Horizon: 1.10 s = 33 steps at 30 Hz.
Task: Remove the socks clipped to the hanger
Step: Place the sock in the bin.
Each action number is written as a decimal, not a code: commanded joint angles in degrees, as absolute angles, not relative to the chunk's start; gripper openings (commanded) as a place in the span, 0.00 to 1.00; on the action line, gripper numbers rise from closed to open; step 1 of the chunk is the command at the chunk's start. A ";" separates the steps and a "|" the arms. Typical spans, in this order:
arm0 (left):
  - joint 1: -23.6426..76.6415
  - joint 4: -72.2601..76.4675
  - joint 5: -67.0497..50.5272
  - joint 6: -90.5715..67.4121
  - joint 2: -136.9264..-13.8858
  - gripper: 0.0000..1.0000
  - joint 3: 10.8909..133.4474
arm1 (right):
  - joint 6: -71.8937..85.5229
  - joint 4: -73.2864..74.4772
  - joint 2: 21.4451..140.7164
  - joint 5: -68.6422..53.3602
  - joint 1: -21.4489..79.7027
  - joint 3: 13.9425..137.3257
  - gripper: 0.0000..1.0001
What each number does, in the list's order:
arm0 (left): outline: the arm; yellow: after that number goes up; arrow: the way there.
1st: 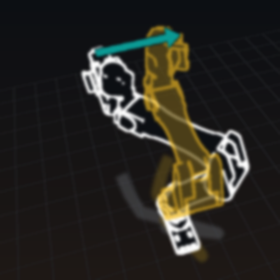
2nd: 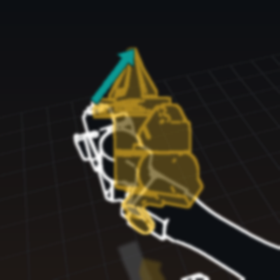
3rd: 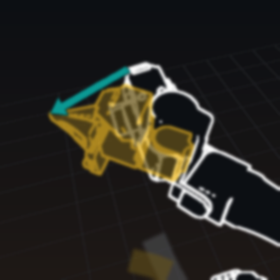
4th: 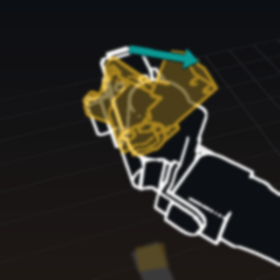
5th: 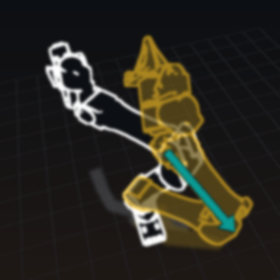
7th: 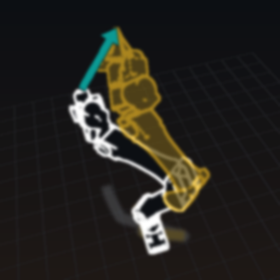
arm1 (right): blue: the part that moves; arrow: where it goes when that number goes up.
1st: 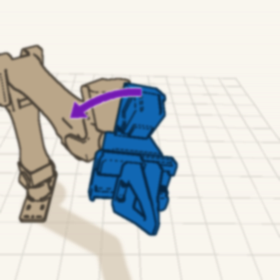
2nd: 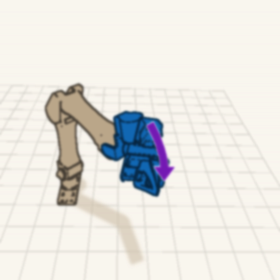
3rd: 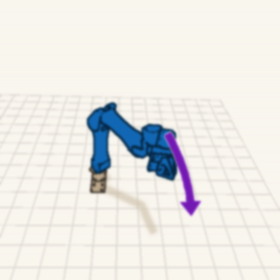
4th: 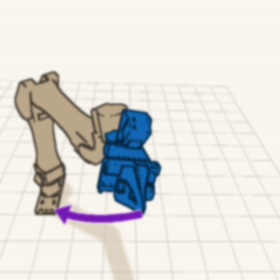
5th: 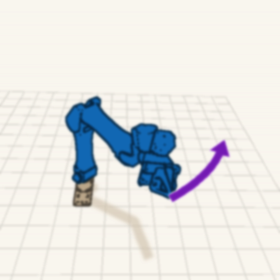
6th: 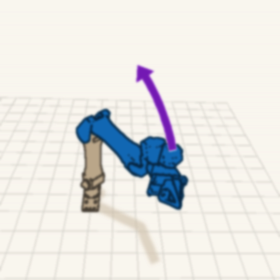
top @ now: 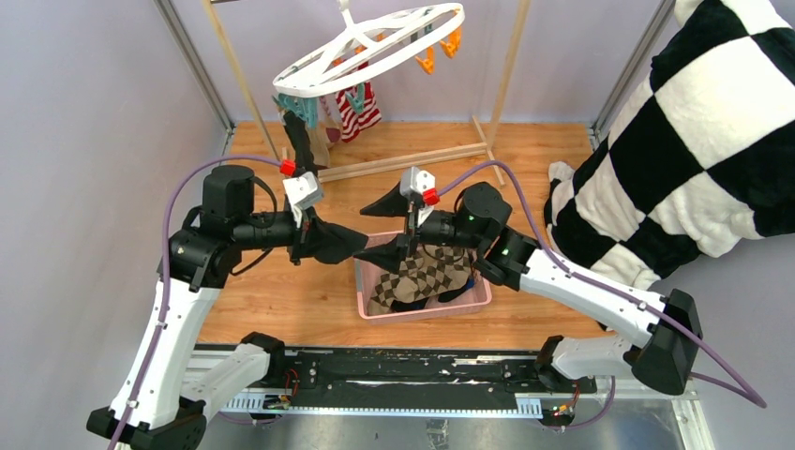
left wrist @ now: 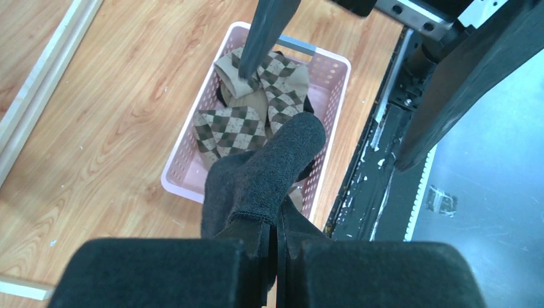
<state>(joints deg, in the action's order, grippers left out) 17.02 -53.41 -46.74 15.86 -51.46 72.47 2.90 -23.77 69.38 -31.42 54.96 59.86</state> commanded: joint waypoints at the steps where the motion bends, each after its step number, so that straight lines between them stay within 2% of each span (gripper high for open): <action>1: 17.40 -54.97 -49.86 16.64 -50.29 0.00 72.86 | 2.59 -25.04 71.94 -39.68 54.40 60.13 0.86; 4: 17.40 -55.11 -50.17 16.34 -50.06 0.00 73.28 | 3.81 -25.46 74.23 -40.93 54.38 61.92 0.76; 5: 17.40 -55.11 -50.28 16.23 -50.10 0.00 73.29 | 4.31 -25.32 74.94 -41.22 54.40 62.48 0.70; 6: 17.40 -55.11 -50.27 16.10 -50.18 0.00 73.30 | 4.66 -25.10 75.49 -41.44 54.38 63.09 0.62; 8: 17.40 -55.11 -49.86 15.75 -50.42 0.01 73.37 | 4.87 -24.07 75.90 -41.22 54.40 63.76 0.36; 9: 17.40 -55.11 -49.17 15.47 -50.51 0.13 73.36 | 4.95 -23.42 75.62 -40.65 54.36 63.69 0.22; 10: 17.40 -55.11 -48.27 15.33 -50.65 0.37 73.33 | 5.09 -22.67 75.16 -39.48 54.42 63.41 0.08; 11: 17.40 -55.25 -46.30 15.30 -50.93 0.53 73.34 | 5.28 -21.61 74.51 -37.06 54.33 62.91 0.01; 12: 17.40 -55.28 -44.42 15.34 -51.10 0.67 73.36 | 5.44 -20.49 73.81 -35.23 54.21 62.17 0.00; 13: 17.40 -55.28 -42.39 15.41 -51.39 0.89 73.31 | 5.66 -19.53 73.01 -33.78 54.04 61.21 0.00; 14: 17.40 -55.35 -40.11 15.83 -51.78 0.98 73.43 | 6.20 -18.56 72.23 -32.36 53.72 60.02 0.00; 20: 15.46 -55.37 -31.86 18.34 -53.06 1.00 72.57 | 12.48 -13.67 68.64 -25.24 50.13 50.35 0.00; 26: 4.52 -55.40 -38.61 18.10 -55.61 1.00 71.42 | 16.48 -10.42 68.70 -16.57 44.47 39.96 0.00; 31: -3.44 -55.42 -43.87 18.25 -57.16 1.00 70.18 | 14.65 6.13 71.89 9.69 44.28 41.62 0.00; 32: -4.68 -55.38 -44.75 18.28 -57.69 1.00 69.90 | 14.52 9.24 72.15 13.23 44.45 42.72 0.01; 33: -5.97 -55.35 -45.39 18.37 -58.27 1.00 69.72 | 14.34 11.19 71.99 16.08 44.87 43.54 0.08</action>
<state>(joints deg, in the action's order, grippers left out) -1.96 -55.00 -40.40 17.58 -57.04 70.76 14.17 -2.66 71.42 -4.34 44.86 40.27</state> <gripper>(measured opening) 0.994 0.026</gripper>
